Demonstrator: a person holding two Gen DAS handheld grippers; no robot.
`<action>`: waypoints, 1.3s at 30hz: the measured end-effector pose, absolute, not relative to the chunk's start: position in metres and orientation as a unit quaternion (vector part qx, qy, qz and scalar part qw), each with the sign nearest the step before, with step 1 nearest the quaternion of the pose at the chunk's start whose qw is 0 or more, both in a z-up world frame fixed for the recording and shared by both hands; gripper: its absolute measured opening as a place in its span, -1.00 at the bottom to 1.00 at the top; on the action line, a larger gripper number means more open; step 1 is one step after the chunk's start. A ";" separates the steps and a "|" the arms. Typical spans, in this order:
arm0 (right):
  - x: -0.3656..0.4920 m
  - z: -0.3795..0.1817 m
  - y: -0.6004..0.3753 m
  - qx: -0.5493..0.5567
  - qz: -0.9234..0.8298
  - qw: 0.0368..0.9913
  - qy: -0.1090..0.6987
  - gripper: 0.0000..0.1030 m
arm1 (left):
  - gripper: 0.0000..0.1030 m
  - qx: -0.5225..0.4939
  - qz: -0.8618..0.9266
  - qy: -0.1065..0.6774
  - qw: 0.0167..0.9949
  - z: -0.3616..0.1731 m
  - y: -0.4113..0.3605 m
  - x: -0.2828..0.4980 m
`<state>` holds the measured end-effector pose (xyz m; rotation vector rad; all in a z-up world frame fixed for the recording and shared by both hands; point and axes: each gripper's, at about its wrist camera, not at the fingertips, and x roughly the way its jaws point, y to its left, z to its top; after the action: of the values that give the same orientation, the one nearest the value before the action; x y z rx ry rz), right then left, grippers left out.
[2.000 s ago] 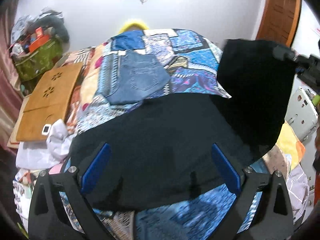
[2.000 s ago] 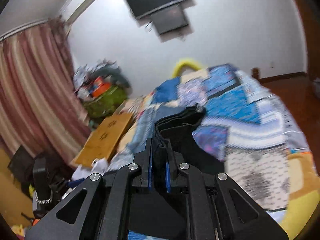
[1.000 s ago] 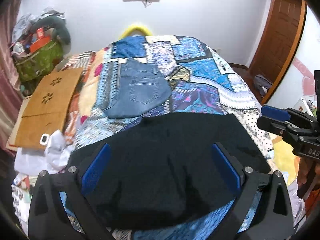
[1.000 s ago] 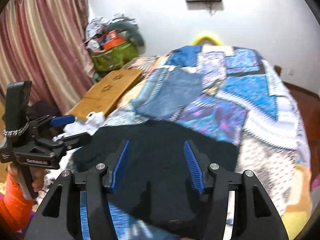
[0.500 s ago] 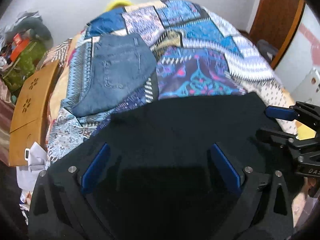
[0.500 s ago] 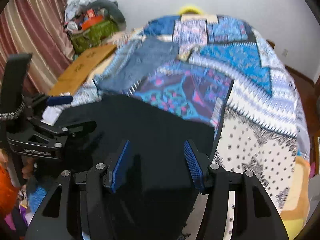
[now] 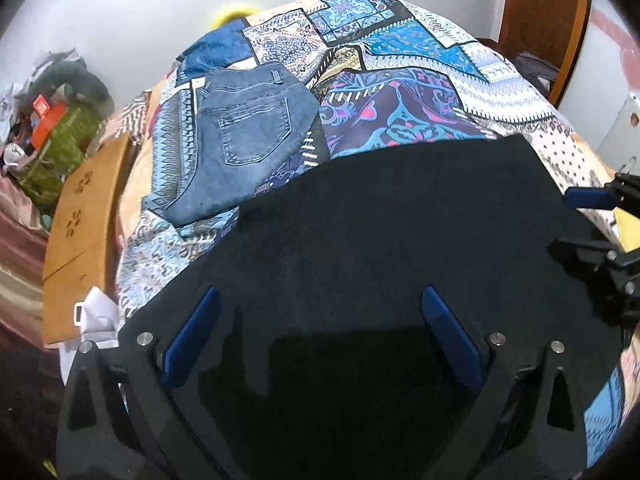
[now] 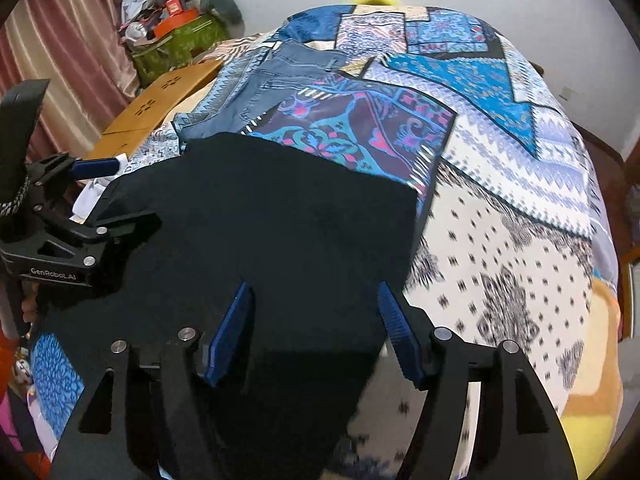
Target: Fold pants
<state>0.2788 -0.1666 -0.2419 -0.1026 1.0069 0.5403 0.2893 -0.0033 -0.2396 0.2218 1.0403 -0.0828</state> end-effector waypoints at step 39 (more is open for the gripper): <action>0.221 -0.200 -0.055 -0.064 0.316 0.847 0.424 0.31 | 0.97 -0.186 0.090 0.472 0.857 -0.235 0.183 0.134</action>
<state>0.2210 -0.0553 -0.2004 -0.1343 0.8934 0.6664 0.1335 0.1828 -0.2346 -0.3898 0.9921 0.1894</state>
